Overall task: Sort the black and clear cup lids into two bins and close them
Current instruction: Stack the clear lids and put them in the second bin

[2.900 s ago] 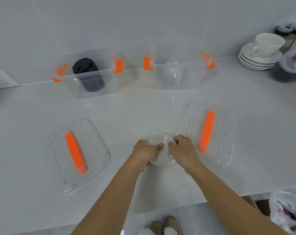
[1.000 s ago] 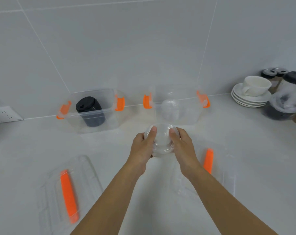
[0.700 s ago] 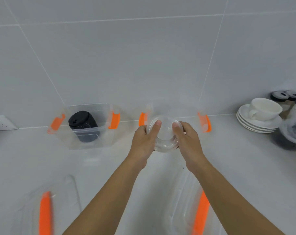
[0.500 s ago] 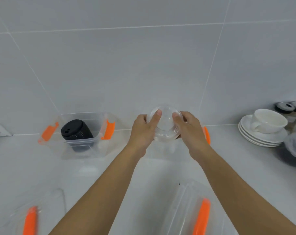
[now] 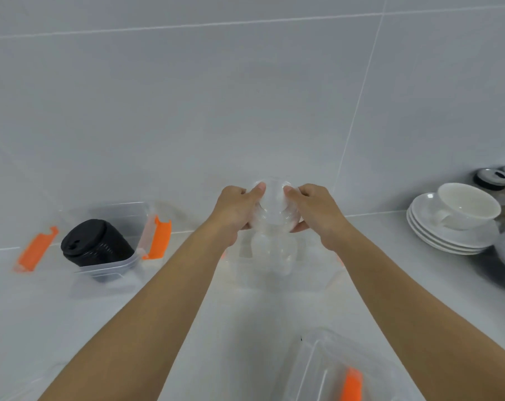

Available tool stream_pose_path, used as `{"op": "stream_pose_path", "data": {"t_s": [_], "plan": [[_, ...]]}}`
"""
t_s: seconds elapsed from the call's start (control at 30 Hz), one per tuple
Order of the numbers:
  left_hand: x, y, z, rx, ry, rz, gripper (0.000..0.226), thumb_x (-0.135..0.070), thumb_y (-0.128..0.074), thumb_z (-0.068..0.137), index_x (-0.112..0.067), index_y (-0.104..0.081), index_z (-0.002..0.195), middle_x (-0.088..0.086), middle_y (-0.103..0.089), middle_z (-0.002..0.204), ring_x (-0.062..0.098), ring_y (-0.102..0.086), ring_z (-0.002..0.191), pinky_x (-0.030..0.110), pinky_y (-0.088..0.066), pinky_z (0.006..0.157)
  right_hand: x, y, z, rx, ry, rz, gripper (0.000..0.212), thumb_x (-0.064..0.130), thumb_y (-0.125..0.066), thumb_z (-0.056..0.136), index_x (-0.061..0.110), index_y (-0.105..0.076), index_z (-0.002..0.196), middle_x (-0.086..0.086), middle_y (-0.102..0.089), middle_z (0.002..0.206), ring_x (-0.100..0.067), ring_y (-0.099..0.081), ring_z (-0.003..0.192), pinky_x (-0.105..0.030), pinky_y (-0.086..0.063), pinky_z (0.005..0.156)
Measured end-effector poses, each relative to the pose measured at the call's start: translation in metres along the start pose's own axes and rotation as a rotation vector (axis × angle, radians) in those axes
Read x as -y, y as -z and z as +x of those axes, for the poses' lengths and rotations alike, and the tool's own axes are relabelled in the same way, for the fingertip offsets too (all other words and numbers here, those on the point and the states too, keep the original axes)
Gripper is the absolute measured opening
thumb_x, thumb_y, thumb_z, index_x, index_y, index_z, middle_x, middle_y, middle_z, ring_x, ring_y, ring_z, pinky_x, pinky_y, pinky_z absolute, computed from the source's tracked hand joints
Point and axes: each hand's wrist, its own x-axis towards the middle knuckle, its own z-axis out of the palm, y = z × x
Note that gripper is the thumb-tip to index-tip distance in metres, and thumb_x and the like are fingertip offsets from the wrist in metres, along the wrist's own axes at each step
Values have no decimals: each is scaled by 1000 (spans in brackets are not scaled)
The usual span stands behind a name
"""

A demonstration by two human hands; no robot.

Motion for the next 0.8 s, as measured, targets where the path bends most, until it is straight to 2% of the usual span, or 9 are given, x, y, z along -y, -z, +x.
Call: {"op": "stream_pose_path", "data": {"t_s": [0.1, 0.17, 0.27, 0.4, 0.5, 0.57, 0.7, 0.8], "plan": [[6, -4, 11, 30, 77, 66, 29, -31, -54, 92, -3, -60, 95, 12, -61, 94, 24, -60, 80, 39, -55, 82, -11, -5, 8, 17, -50, -44, 45, 32, -50, 90, -12, -56, 95, -14, -59, 82, -28, -59, 68, -47, -59, 70], [13, -6, 17, 45, 135, 111, 35, -31, -53, 93, 2, -61, 103, 14, -64, 101, 26, -61, 87, 40, -54, 81, -18, -8, 12, 36, -91, -73, 37, 30, -49, 91, -5, -59, 90, -12, -60, 77, -28, -58, 68, -49, -59, 72], [23, -11, 26, 77, 215, 164, 38, -32, -51, 94, -1, -55, 116, 13, -61, 110, 28, -59, 94, 38, -51, 78, -26, -11, 19, 66, -145, -108, 31, 29, -49, 92, 1, -57, 85, -11, -59, 76, -30, -59, 73, -49, -58, 75], [33, -13, 35, 89, 258, 242, 29, -35, -46, 96, -8, -54, 102, 7, -57, 92, 21, -52, 71, 30, -45, 68, -32, -15, 28, 84, -187, -145, 26, 25, -50, 90, 3, -54, 79, -10, -59, 77, -31, -61, 79, -50, -57, 77], [36, -13, 36, 88, 298, 356, 32, -40, -43, 95, -12, -52, 84, 0, -52, 75, 18, -47, 58, 22, -35, 47, -37, -18, 32, 77, -233, -182, 34, 29, -50, 90, -3, -59, 91, -18, -64, 94, -37, -65, 90, -53, -56, 79], [40, -16, 38, 102, 306, 386, 32, -40, -42, 95, -13, -50, 80, -2, -49, 70, 18, -47, 56, 21, -33, 46, -41, -20, 33, 46, -236, -248, 39, 31, -47, 90, -5, -59, 94, -20, -65, 95, -40, -65, 91, -54, -55, 81], [46, -20, 40, 125, 292, 331, 28, -32, -42, 97, -6, -51, 101, 10, -58, 93, 24, -52, 63, 28, -44, 62, -47, -25, 35, 43, -227, -328, 28, 29, -45, 90, 5, -50, 77, -13, -58, 83, -39, -64, 86, -53, -56, 80], [47, -22, 38, 138, 317, 359, 26, -33, -39, 98, -9, -48, 96, 10, -61, 96, 23, -50, 59, 26, -37, 51, -50, -24, 37, 51, -241, -307, 25, 28, -48, 89, 6, -51, 77, -13, -59, 86, -36, -64, 86, -49, -57, 78]]}}
